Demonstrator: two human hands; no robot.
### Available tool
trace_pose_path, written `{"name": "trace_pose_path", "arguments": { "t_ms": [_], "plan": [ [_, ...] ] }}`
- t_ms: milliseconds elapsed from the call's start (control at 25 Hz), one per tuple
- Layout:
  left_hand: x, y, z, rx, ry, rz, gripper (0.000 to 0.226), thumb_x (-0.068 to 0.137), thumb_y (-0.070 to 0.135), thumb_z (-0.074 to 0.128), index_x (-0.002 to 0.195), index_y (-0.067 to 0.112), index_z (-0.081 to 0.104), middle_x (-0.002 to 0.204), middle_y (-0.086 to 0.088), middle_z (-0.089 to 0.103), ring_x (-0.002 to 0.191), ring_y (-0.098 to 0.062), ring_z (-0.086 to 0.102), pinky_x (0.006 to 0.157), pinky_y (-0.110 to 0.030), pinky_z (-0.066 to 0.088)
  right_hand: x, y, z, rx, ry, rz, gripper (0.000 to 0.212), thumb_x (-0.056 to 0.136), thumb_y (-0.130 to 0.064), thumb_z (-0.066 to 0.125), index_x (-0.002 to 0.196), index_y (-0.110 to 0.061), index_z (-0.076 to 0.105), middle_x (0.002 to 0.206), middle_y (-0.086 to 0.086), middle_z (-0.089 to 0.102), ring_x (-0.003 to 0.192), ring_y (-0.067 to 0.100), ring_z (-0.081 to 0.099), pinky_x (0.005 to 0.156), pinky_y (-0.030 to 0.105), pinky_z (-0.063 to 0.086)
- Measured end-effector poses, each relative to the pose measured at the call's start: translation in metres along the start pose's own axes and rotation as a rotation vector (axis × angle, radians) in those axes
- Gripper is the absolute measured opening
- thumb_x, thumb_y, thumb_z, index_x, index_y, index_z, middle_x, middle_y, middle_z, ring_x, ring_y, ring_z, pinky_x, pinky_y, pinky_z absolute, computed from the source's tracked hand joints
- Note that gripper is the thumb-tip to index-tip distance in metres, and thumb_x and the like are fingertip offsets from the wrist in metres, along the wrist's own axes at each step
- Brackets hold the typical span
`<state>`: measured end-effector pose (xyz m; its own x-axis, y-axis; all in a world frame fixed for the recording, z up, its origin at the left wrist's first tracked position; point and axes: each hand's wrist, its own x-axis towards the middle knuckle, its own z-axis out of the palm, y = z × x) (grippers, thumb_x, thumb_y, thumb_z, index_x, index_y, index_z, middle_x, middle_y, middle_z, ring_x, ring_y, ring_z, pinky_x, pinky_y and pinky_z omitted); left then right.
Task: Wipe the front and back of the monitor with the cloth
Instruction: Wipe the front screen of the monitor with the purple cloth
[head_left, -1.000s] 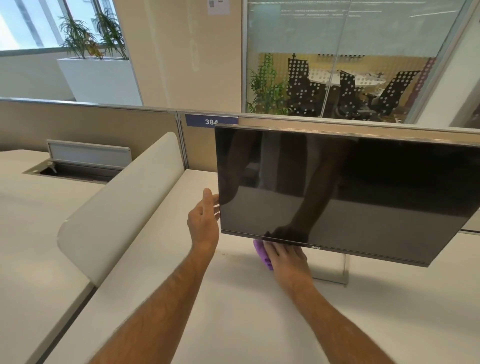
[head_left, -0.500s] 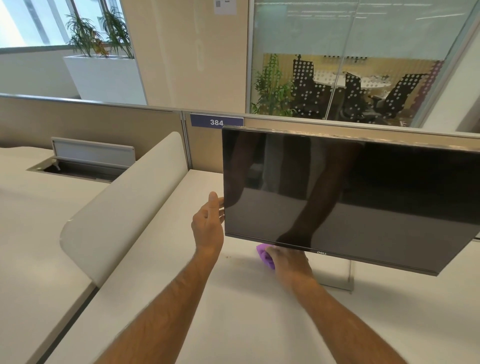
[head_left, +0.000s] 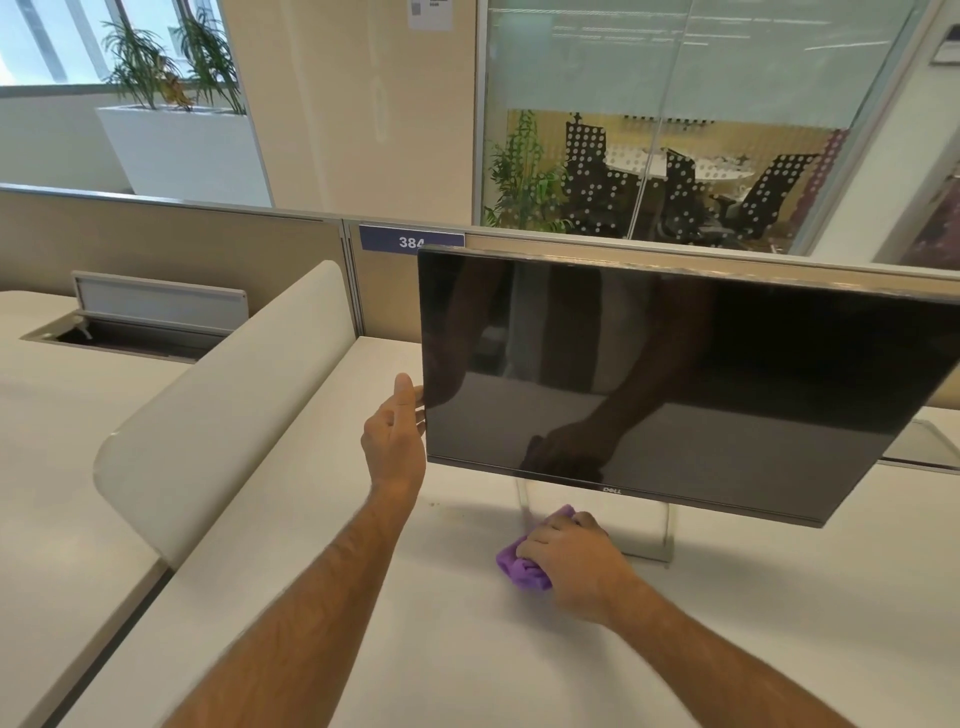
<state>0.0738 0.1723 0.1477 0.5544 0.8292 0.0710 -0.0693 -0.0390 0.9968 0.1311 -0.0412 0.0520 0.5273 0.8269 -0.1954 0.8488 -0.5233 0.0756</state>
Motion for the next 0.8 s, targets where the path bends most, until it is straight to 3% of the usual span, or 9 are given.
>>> {"name": "trace_pose_path", "arguments": {
  "t_ms": [160,320,480,600,680,800],
  "plan": [
    [-0.001,0.000,0.000,-0.005,0.002,0.003,0.066,0.085,0.069,0.033,0.112,0.021,0.069,0.114,0.001,0.069,0.106,-0.020,0.065,0.098,-0.039,0.051,-0.018,0.013,0.002,0.150,0.156,0.169,0.052,0.091,-0.034,0.064,0.138,-0.032,0.045,0.144,-0.005,0.049,0.128,0.019,0.046,0.112,0.037,0.032],
    [-0.001,0.000,0.000,0.002,0.009,-0.002,0.057,0.090,0.066,0.034,0.108,0.025,0.068,0.111,0.005,0.068,0.105,-0.019,0.065,0.098,-0.039,0.051,-0.038,0.019,0.022,0.133,0.098,0.207,0.049,0.093,-0.032,0.061,0.139,-0.030,0.045,0.145,-0.003,0.048,0.129,0.020,0.045,0.114,0.035,0.030],
    [-0.003,0.001,0.001,0.005,0.011,0.004,0.068,0.085,0.070,0.033,0.113,0.021,0.069,0.116,0.000,0.069,0.108,-0.021,0.065,0.101,-0.042,0.050,-0.056,0.036,0.029,0.270,0.272,0.357,0.051,0.087,-0.039,0.068,0.135,-0.029,0.054,0.136,-0.004,0.058,0.120,0.017,0.053,0.105,0.030,0.038],
    [-0.005,0.001,0.001,0.011,0.017,0.007,0.072,0.083,0.072,0.031,0.115,0.019,0.069,0.119,-0.003,0.069,0.108,-0.021,0.065,0.102,-0.044,0.049,-0.070,0.048,0.036,0.219,0.226,0.458,0.055,0.089,-0.042,0.065,0.140,-0.030,0.047,0.142,-0.006,0.052,0.126,0.016,0.050,0.109,0.029,0.035],
    [-0.005,0.002,0.002,0.017,0.018,0.001,0.077,0.082,0.073,0.031,0.119,0.016,0.068,0.121,-0.005,0.069,0.110,-0.023,0.064,0.102,-0.045,0.049,-0.075,0.051,0.037,0.274,0.208,0.455,0.052,0.088,-0.042,0.066,0.136,-0.031,0.050,0.137,-0.007,0.055,0.120,0.015,0.053,0.104,0.025,0.039],
    [-0.006,0.003,0.003,0.021,0.026,-0.005,0.079,0.081,0.074,0.031,0.120,0.016,0.067,0.122,-0.005,0.068,0.111,-0.024,0.064,0.102,-0.045,0.049,-0.080,0.064,0.034,0.343,0.349,0.542,0.054,0.079,-0.032,0.078,0.128,-0.020,0.060,0.123,0.003,0.066,0.105,0.022,0.061,0.090,0.030,0.049]
  ]
}}
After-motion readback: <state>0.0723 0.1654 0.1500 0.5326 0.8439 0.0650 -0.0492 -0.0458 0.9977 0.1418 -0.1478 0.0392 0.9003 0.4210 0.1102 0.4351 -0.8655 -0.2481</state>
